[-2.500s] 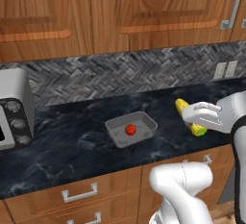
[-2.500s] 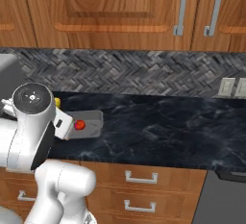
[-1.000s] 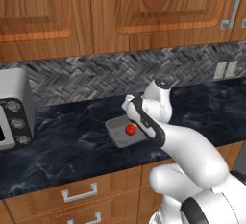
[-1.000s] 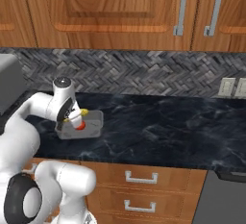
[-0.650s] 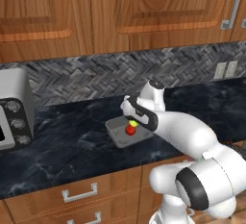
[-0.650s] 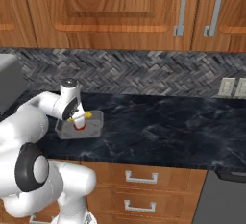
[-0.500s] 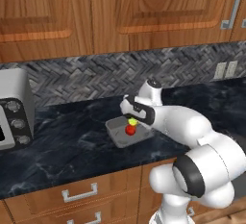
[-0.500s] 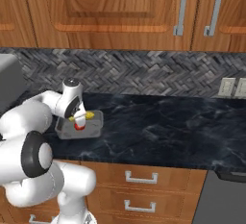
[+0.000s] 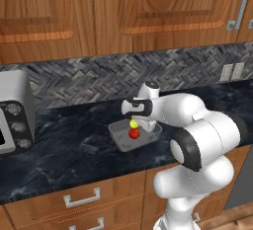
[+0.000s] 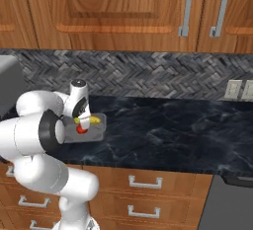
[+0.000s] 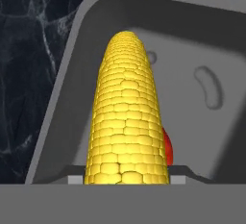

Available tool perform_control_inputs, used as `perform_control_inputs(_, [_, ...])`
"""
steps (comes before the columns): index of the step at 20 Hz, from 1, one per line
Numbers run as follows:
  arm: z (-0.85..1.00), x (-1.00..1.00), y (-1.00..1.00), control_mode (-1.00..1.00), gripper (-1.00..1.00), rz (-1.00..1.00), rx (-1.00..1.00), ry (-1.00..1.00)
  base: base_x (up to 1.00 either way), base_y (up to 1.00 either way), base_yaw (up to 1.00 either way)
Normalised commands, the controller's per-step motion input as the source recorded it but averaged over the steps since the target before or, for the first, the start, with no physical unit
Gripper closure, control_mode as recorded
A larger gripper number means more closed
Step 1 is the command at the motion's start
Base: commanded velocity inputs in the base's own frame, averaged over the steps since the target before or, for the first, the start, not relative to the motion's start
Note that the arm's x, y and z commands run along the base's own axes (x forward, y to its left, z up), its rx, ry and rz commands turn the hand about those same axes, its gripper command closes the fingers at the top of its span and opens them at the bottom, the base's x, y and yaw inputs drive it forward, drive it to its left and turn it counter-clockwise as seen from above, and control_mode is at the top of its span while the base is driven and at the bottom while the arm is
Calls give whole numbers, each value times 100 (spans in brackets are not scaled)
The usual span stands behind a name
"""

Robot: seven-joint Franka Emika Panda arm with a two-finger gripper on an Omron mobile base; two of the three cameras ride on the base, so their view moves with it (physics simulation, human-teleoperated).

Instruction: Take the tomato and corn out of the freezer and place them in the tupperware container on the counter. Then put the tupperware containing the vegetables back in the freezer.

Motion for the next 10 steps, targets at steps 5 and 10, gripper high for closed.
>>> perform_control_inputs(5, [-27, 20, 0, -100, 100, -6, 1, 2, 0, 0, 0])
perform_control_inputs(10, [-12, 45, -1, -100, 100, -5, 0, 0, 0, 0, 0])
